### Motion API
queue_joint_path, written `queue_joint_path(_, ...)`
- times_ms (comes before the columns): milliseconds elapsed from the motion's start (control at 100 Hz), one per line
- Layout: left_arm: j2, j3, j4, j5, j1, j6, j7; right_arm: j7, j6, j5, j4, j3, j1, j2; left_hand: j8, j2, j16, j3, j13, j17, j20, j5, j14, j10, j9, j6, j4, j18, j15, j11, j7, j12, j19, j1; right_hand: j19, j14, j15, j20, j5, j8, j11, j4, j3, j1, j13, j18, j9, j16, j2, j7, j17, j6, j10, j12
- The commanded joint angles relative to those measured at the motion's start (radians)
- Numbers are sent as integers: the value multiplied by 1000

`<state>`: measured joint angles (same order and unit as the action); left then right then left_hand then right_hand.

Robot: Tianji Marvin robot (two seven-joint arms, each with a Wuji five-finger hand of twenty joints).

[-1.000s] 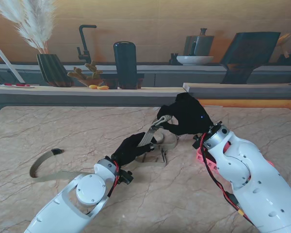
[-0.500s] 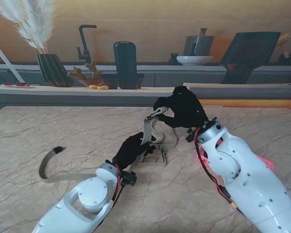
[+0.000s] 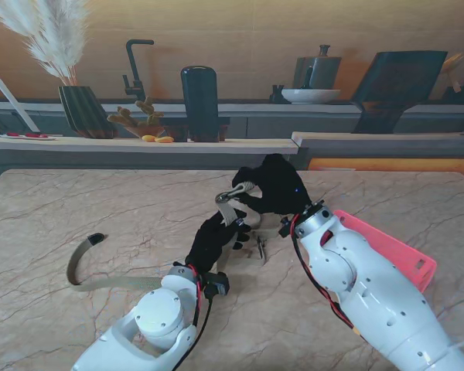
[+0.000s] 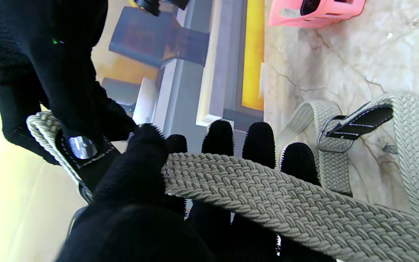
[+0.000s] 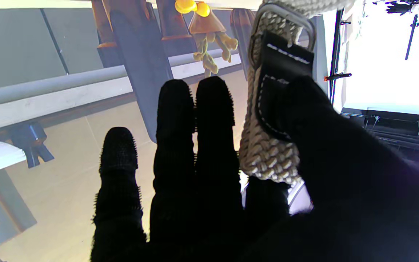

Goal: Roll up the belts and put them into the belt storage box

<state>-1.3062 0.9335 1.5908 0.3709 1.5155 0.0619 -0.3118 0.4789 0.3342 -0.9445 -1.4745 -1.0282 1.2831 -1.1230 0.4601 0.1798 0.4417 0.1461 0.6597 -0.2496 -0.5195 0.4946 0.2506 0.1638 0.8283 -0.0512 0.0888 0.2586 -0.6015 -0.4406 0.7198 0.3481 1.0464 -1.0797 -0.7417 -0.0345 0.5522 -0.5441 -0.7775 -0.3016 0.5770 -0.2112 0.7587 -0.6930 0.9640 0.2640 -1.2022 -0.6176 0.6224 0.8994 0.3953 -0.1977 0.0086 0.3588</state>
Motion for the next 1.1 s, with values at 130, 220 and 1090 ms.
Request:
queue_joint_path(130, -9, -12, -8, -10, 1, 44, 13, 10, -25, 15, 32, 26, -5, -17, 3, 122, -42, 214, -79, 18, 20, -76, -64, -35, -120, 8, -37, -28, 90, 63, -123, -42, -47, 331, -32, 44, 19, 18, -32, -15, 24, 27, 67, -29, 1, 6, -22, 0, -84, 143, -25, -115, 6, -16)
queue_joint_path(220, -8, -18, -17, -17, -4, 63, 22, 8, -35, 34, 43, 37, -11, -22, -11, 196, -57, 261, -115, 29, 40, -120, -76, -37, -172, 4, -24, -28, 139, 86, -171, -56, -88, 436, -33, 43, 21, 21, -31, -13, 26, 27, 66, -29, 0, 8, -22, 0, -84, 143, -27, -114, 6, -17)
queue_joint_path(1090, -52, -15, -23, 40, -20, 145, -120, 19, 15, 40, 119, 151, -40, -27, -54, 279, -73, 401, -148, 34, 88, -281, -127, -64, -276, -8, 3, -61, 218, 88, -229, -59, -186, 616, -28, 43, 1, 44, 16, 10, 9, 31, 43, -22, -34, 16, 15, 20, -68, 127, -58, -97, -4, -37)
